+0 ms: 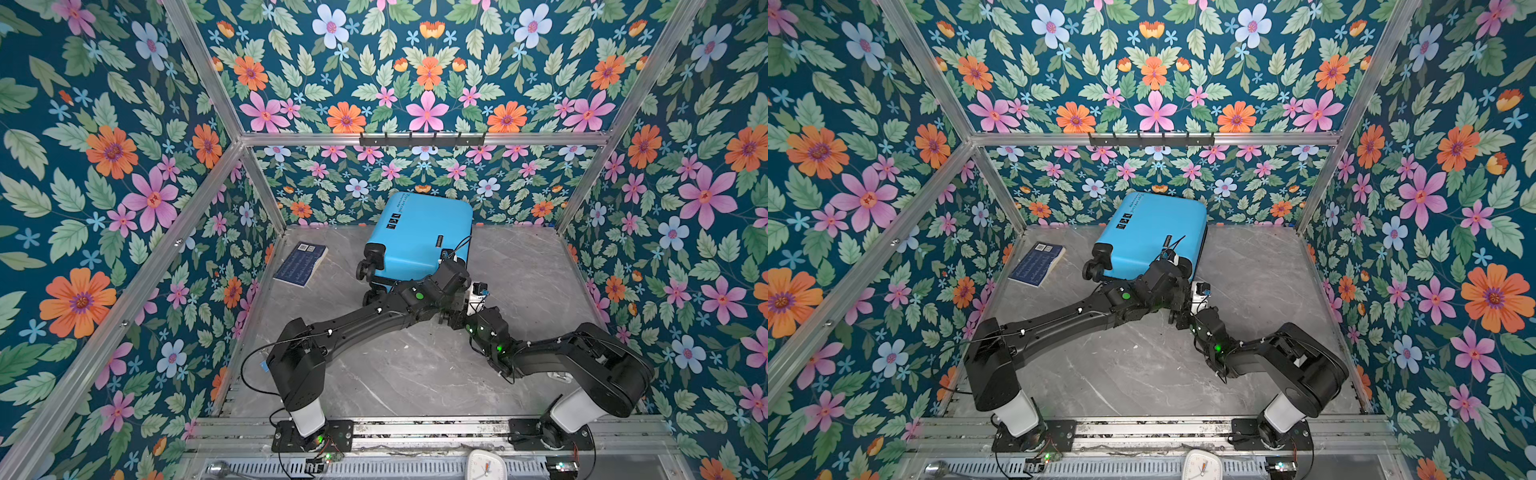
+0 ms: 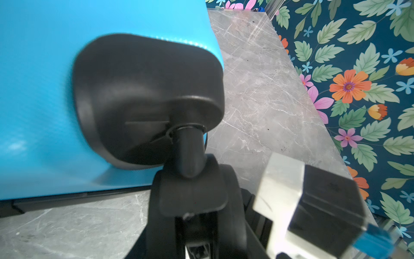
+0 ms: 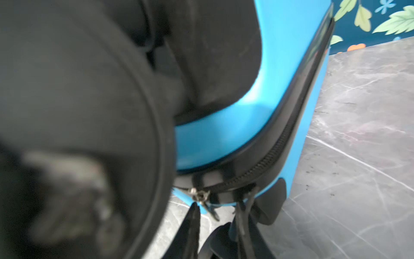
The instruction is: Pack the luggage
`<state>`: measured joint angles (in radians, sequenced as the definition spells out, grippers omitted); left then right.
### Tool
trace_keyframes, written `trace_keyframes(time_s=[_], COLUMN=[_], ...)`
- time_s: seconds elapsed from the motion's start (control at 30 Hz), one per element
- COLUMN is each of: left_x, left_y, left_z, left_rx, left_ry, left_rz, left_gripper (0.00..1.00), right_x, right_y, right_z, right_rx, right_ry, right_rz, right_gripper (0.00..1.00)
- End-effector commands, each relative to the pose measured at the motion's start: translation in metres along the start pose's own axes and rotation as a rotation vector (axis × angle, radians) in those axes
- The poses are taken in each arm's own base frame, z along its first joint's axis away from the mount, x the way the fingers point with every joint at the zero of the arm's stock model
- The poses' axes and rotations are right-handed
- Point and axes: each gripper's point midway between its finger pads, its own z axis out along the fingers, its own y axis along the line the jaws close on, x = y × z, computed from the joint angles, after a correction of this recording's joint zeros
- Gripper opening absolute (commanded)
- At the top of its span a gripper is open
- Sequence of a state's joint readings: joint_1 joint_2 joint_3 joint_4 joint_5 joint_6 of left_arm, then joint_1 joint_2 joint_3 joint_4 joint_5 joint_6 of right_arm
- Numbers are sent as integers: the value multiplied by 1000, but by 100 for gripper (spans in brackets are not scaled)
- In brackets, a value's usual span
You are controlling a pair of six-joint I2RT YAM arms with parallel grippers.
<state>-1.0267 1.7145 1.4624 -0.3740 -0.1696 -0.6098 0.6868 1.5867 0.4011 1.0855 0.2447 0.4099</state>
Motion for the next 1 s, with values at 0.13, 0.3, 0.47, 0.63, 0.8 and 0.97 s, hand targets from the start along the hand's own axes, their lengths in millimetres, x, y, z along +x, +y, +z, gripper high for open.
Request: trace_keyframes(time_s=[0.13, 0.3, 0.47, 0.63, 0.8, 0.97], left_x=[-44, -43, -43, -41, -40, -37], left_y=[-39, -37, -38, -35, -30, -21], left_z=[-19, -19, -19, -18, -21, -25], left_rx=[162, 159, 159, 150, 135, 107], left_ry=[-161, -160, -161, -159, -163, -167], left_rz=[1, -1, -3, -5, -7, -10], left_gripper=[0, 0, 0, 0, 0, 0], right_x=[-19, -19, -19, -21, -23, -15], right_y=[2, 2, 9, 6, -9, -31], right_z=[-1, -4, -7, -10, -11, -16], right_rx=[-1, -12, -48, -34, 64, 144], right_ry=[-84, -82, -75, -75, -56, -32], right_rz=[26, 20, 14, 14, 4, 20], right_gripper=[20, 8, 1, 0, 0, 0])
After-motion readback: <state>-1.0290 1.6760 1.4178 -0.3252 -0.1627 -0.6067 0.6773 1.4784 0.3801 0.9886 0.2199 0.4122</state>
